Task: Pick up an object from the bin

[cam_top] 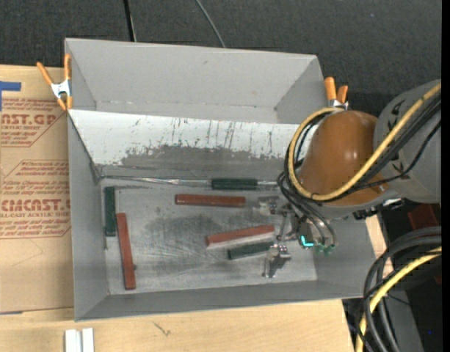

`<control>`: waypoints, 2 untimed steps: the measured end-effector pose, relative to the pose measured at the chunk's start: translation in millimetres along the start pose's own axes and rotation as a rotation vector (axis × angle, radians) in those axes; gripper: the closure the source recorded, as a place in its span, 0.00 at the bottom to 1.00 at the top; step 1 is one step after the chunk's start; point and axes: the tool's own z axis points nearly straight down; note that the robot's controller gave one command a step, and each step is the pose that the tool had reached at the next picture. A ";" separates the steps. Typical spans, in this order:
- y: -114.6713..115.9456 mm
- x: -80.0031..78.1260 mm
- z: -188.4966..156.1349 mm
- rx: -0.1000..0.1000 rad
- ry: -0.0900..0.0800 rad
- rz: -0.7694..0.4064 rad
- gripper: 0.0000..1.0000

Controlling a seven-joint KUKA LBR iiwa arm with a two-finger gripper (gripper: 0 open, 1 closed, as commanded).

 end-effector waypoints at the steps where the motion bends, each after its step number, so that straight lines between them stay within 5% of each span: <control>1: -0.1 -1.9 -4.0 0.000 -0.008 0.000 0.00; 2: 0.3 -4.0 8.8 0.000 -0.021 0.010 0.00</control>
Offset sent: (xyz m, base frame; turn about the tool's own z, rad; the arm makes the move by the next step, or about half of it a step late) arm -0.0021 0.0018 -0.0844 0.0507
